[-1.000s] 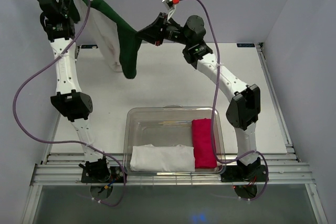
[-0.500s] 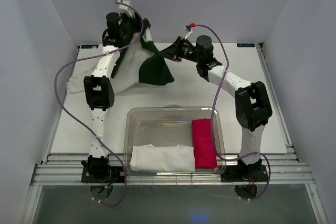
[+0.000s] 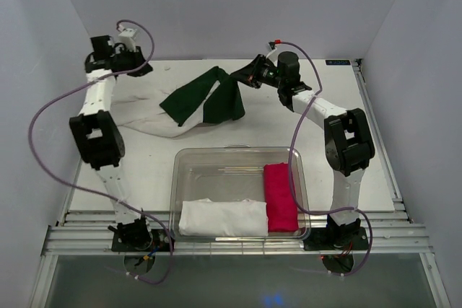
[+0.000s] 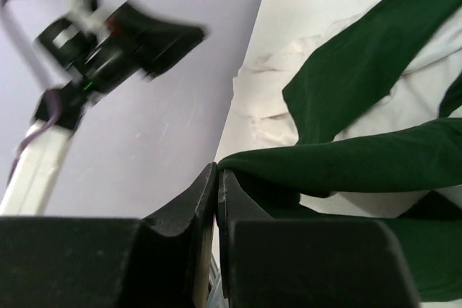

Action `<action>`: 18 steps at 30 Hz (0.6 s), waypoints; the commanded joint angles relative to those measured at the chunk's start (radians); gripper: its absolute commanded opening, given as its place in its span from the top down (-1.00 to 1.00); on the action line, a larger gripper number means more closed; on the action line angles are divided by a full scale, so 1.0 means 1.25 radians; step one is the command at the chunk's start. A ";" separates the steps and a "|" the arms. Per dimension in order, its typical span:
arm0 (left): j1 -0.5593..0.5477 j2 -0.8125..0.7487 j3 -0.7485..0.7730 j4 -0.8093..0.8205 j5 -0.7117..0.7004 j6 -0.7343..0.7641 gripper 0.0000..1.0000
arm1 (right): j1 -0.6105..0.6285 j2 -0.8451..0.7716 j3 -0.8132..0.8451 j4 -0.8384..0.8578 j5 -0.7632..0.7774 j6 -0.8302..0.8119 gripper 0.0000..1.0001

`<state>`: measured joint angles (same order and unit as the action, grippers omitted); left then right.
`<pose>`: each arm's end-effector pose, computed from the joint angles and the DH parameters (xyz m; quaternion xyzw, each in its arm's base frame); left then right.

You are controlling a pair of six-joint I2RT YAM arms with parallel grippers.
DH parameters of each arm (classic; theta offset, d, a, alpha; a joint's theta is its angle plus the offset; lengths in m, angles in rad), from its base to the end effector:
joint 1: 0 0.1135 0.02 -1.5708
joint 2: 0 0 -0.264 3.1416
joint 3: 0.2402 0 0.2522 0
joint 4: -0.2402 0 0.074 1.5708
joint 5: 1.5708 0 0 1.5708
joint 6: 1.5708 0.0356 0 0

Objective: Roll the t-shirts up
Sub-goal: Place the T-shirt at the center of the board.

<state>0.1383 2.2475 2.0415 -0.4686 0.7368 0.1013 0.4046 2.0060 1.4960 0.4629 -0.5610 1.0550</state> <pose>0.5141 0.0474 0.2653 0.1404 0.8435 -0.2739 0.4401 0.4323 0.2057 0.2808 0.0411 0.7199 0.5915 0.3608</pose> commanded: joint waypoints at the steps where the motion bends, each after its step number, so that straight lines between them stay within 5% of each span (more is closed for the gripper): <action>1: 0.001 -0.271 -0.187 -0.203 -0.082 0.409 0.49 | -0.029 0.003 0.048 0.038 0.022 0.011 0.85; 4: -0.021 -0.391 -0.459 -0.185 -0.157 0.546 0.12 | -0.032 0.005 0.089 0.015 0.019 -0.017 0.85; 9: -0.043 -0.414 -0.623 -0.074 -0.225 0.620 -0.29 | -0.034 -0.006 0.098 0.017 0.018 -0.025 0.85; 18: -0.075 -0.361 -0.712 0.095 -0.308 0.610 -0.39 | -0.035 -0.024 0.066 0.032 0.022 -0.029 0.85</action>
<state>0.0517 1.8305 1.1343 -0.4446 0.3916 0.8661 0.3626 2.0178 1.5795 0.4454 -0.5442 1.0382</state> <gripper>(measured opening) 0.699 0.081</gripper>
